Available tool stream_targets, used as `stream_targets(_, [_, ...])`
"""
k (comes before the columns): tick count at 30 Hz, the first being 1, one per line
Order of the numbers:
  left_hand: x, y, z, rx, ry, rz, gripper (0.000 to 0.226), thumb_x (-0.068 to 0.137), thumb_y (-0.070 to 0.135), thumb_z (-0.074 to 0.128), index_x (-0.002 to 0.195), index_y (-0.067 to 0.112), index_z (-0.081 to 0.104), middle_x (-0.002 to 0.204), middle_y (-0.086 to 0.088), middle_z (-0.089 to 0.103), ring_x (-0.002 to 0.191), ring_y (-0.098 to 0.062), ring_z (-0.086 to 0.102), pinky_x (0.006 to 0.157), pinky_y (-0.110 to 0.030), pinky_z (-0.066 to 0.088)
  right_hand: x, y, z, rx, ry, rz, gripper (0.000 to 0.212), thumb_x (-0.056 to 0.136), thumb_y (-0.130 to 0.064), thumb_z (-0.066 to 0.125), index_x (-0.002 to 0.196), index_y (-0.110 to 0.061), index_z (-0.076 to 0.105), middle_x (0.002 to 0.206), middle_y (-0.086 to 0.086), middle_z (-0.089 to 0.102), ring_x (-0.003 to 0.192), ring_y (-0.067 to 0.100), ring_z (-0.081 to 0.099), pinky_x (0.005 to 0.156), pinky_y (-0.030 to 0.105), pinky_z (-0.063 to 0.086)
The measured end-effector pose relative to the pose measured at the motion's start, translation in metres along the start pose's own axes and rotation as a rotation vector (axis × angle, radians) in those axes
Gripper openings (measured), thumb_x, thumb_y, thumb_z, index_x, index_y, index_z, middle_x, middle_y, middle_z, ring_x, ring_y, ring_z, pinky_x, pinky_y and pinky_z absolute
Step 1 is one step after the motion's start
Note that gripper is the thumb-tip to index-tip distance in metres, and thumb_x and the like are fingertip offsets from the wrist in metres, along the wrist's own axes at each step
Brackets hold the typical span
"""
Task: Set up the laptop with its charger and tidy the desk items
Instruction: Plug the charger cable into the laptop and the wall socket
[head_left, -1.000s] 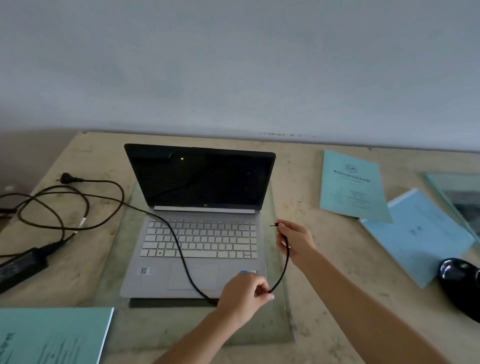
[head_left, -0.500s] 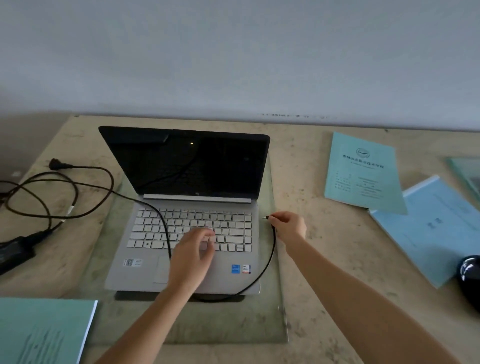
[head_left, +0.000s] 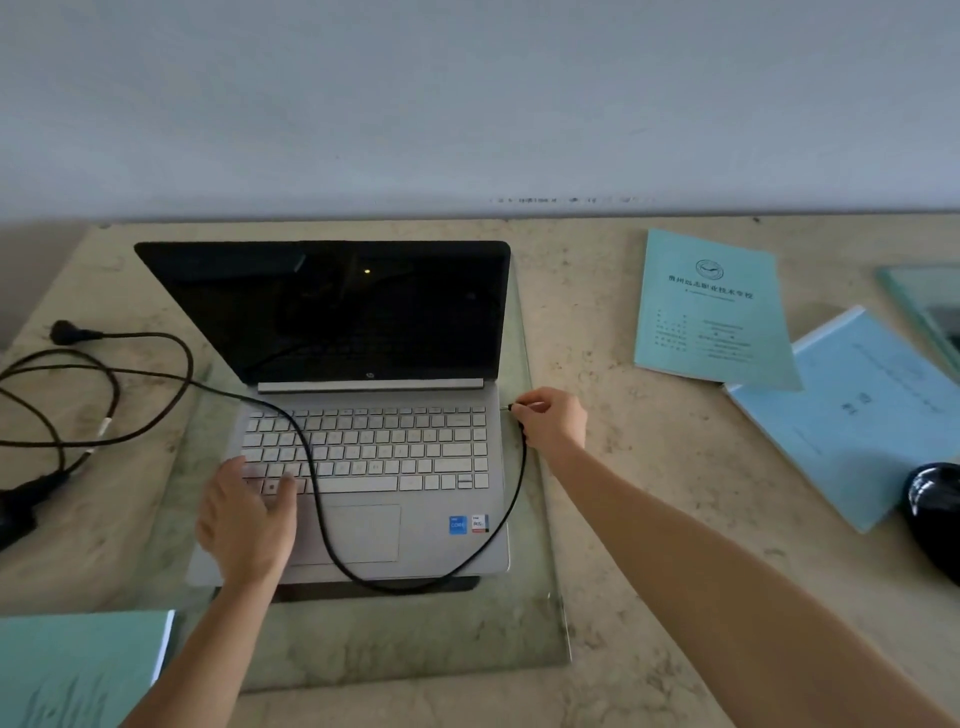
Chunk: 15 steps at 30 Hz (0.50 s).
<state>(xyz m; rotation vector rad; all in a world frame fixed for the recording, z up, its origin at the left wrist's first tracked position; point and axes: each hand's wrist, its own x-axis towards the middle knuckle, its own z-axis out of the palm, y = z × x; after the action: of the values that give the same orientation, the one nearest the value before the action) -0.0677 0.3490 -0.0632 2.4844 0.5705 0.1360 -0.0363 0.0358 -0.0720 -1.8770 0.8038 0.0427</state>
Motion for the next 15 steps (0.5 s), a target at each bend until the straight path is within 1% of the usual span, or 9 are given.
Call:
stream_targets(4, [0.0017,0.0007,0.0008,0.005,-0.002,0.003,0.053,0.086,0.025,0.063,0.130,0.004,0.043,0.133,-0.017,0.050,0.130,-0.037,0.036,0.107,-0.053,0.023,0.0013,-0.0020,0.0001,-0.021,-0.015,-0.025,0.013,0.084,-0.012,0.069,0.078,-0.024,0.069,0.072,-0.005,0.067,0.061,0.014,0.065,0.071,0.041,0.062])
stream_targets(6, [0.0032,0.0001,-0.0003,0.025,-0.013,0.002,0.052,0.086,0.027,0.062,0.130,0.006,0.044,0.136,-0.016,0.048,0.131,-0.037,0.036,0.107,-0.053,0.023,0.0021,-0.0016,0.0010,-0.030,-0.014,-0.029,0.012,0.085,-0.011,0.067,0.079,-0.021,0.070,0.071,-0.005,0.066,0.058,0.013,0.064,0.070,0.041,0.062])
stream_targets(8, [0.0045,-0.0017,-0.0014,0.061,-0.032,0.011,0.050,0.087,0.030,0.061,0.129,0.007,0.046,0.142,-0.013,0.043,0.133,-0.036,0.033,0.107,-0.054,0.023,0.0021,-0.0015,0.0015,-0.041,-0.016,-0.039,0.013,0.086,-0.010,0.065,0.080,-0.020,0.070,0.071,-0.004,0.066,0.061,0.014,0.064,0.071,0.041,0.062])
stream_targets(11, [0.0048,-0.0048,-0.0018,0.088,-0.044,0.037,0.042,0.088,0.031,0.058,0.122,0.009,0.051,0.142,-0.011,0.042,0.133,-0.035,0.033,0.107,-0.053,0.023,0.0008,-0.0006,0.0017,-0.068,-0.025,-0.067,0.016,0.088,-0.009,0.063,0.080,-0.022,0.068,0.074,-0.001,0.066,0.064,0.016,0.064,0.071,0.042,0.061])
stream_targets(13, [0.0051,-0.0057,-0.0020,0.084,-0.047,0.038,0.040,0.089,0.032,0.057,0.122,0.010,0.051,0.142,-0.009,0.042,0.133,-0.034,0.033,0.107,-0.053,0.023,-0.0006,-0.0002,0.0015,-0.091,-0.029,-0.087,0.016,0.088,-0.009,0.062,0.082,-0.022,0.068,0.076,0.001,0.066,0.062,0.017,0.063,0.070,0.043,0.061])
stream_targets(15, [0.0052,-0.0068,-0.0023,0.079,-0.048,0.036,0.041,0.089,0.032,0.056,0.124,0.011,0.050,0.143,-0.008,0.041,0.134,-0.033,0.032,0.108,-0.052,0.023,-0.0014,-0.0009,0.0010,-0.099,-0.033,-0.092,0.015,0.089,-0.009,0.062,0.084,-0.021,0.068,0.078,0.003,0.067,0.065,0.019,0.065,0.070,0.044,0.061])
